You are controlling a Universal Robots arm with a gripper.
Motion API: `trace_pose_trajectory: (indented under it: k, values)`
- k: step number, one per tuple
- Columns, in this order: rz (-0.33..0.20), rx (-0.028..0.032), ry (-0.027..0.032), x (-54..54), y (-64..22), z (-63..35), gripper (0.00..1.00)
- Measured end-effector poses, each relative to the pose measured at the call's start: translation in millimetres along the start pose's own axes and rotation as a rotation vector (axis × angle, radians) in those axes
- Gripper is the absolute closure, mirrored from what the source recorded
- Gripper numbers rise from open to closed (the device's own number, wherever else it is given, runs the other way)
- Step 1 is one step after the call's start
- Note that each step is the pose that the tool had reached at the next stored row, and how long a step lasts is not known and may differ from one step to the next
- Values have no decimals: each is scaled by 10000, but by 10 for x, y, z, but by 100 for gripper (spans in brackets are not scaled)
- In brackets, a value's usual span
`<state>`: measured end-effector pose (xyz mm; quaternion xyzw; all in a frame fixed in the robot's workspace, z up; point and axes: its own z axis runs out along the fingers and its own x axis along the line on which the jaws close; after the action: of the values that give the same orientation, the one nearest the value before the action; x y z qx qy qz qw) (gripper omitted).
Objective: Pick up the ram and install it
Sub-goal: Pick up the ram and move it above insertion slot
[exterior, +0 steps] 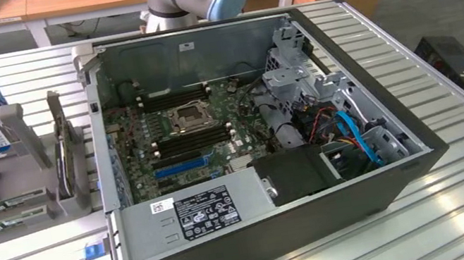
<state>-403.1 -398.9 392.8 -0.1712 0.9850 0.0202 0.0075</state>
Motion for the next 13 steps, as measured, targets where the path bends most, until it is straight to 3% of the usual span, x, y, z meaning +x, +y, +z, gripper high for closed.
trace_pose_trajectory:
  k: [13]
  values:
    - [-1375, 16, 67, 0, 0, 0, 90]
